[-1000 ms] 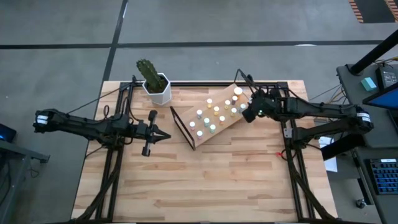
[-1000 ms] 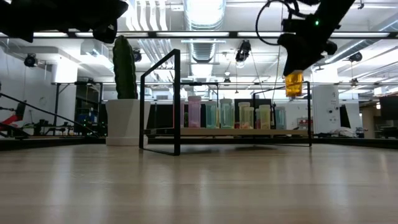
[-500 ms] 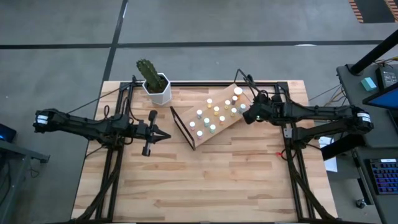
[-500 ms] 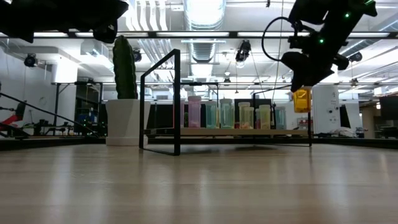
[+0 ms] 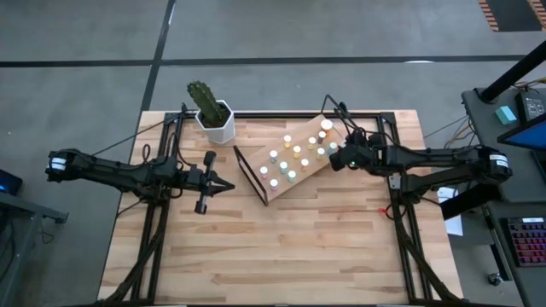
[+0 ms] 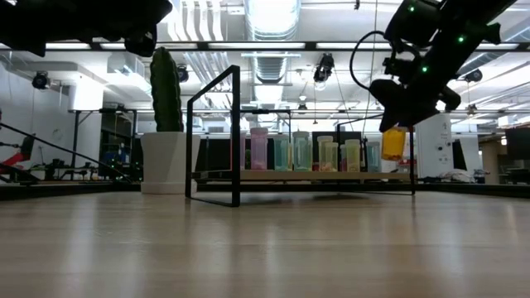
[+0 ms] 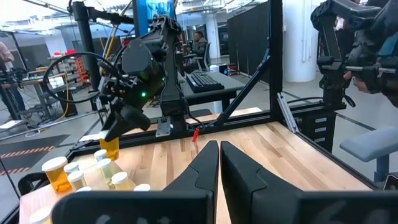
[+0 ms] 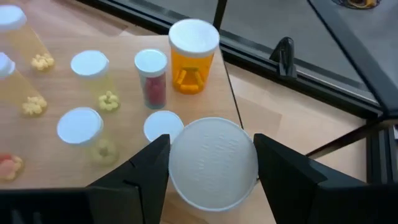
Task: Pick and place medicine bottles onto shelf by color
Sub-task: Put the orange pill bottle on the shelf aligned with the other orange pill bottle, then adjust the blue pill bottle on the shelf, then return to Home Position
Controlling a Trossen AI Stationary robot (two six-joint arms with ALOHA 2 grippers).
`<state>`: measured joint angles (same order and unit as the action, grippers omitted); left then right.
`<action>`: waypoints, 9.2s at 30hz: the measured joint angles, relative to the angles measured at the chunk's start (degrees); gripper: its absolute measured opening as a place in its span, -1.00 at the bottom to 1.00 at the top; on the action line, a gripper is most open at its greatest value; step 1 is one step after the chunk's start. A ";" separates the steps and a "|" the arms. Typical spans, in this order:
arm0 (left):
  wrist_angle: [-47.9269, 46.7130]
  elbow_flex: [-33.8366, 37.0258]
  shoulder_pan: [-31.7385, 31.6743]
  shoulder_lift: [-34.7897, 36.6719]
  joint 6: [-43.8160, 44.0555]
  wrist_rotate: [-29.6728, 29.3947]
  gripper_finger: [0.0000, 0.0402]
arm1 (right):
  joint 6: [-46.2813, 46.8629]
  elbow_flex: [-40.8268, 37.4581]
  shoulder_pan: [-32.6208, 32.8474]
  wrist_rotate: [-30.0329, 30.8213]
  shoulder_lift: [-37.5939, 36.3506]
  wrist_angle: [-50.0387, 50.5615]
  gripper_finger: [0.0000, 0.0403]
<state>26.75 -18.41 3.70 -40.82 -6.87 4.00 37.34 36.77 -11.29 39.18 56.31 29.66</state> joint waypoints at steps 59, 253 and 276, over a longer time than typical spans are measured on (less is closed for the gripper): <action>2.80 0.00 0.00 -0.39 0.15 -0.01 -1.00 | -14.69 14.18 0.63 -16.96 2.26 16.31 0.05; 22.72 -0.68 6.16 -9.31 3.99 0.56 -1.00 | -42.06 17.10 9.04 -31.30 6.93 -13.87 -0.13; -18.70 6.84 6.12 28.09 2.27 -6.64 -1.00 | -59.30 -24.89 8.50 -42.79 -18.57 -70.38 -0.38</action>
<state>8.05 -11.57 9.82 -12.73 -4.60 -2.64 -21.96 11.89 -2.79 -3.62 37.74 -40.72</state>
